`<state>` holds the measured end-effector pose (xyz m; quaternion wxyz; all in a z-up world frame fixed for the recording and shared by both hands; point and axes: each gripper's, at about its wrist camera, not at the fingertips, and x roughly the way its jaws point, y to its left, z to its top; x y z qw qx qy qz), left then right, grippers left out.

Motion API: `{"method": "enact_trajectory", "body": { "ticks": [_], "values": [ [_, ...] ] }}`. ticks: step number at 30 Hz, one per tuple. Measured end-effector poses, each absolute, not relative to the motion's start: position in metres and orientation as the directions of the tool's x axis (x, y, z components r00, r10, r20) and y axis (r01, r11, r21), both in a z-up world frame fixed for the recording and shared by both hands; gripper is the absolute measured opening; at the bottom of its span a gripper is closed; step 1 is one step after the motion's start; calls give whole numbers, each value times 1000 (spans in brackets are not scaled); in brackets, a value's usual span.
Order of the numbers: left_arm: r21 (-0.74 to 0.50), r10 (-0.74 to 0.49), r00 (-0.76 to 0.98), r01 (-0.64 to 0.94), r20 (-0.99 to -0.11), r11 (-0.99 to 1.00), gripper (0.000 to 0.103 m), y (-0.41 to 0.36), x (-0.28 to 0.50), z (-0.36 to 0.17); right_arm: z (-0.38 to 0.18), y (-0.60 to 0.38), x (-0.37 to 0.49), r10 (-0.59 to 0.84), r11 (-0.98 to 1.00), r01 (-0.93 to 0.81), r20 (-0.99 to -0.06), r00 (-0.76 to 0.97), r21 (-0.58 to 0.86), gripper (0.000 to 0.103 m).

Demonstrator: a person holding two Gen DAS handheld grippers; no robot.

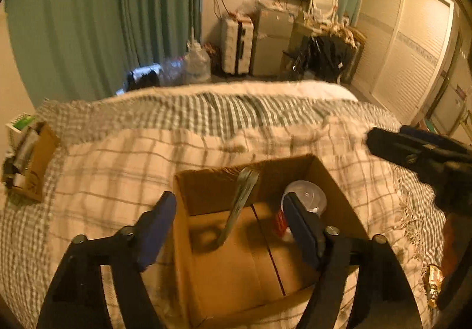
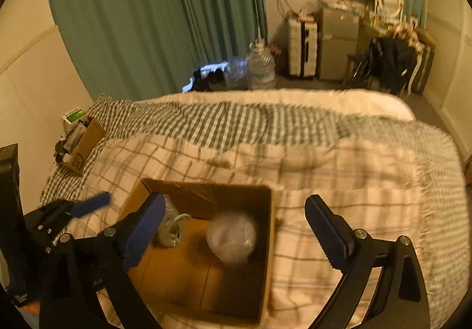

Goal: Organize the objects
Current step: 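Carry the clip and floss container into the cardboard box and open both grippers, then grasp the Amoxicillin medicine box with the right gripper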

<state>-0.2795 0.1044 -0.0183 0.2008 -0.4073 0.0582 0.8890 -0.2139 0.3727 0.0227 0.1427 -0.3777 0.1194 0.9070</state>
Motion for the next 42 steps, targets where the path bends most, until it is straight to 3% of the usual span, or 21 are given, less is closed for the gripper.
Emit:
{"method": "enact_trajectory", "body": {
  "ticks": [2, 7, 16, 24, 33, 42],
  "values": [
    [-61, 310, -599, -399, -738, -915, 79, 95, -266, -2, 45, 366, -197, 198, -932, -354, -702, -684, 82, 101],
    [-41, 289, -664, -363, -690, -931, 97, 64, -222, 41, 94, 344, -151, 264, -929, -370, -673, -691, 15, 103],
    [45, 217, -731, -321, -647, -946, 103, 21, -132, 67, 125, 297, -62, 341, -918, -388, -672, -658, -86, 103],
    [8, 195, -697, -276, -690, -961, 103, 5, -67, 7, 66, 265, -7, 386, -903, -397, -718, -580, -165, 103],
    [-8, 156, -644, -226, -749, -974, 103, -2, -17, -61, -46, 240, 18, 258, -920, -385, -840, -477, -64, 103],
    [22, 184, -593, -323, -784, -946, 103, 28, -13, -87, -78, 239, 16, 259, -911, -405, -877, -406, -81, 103]
  ]
}}
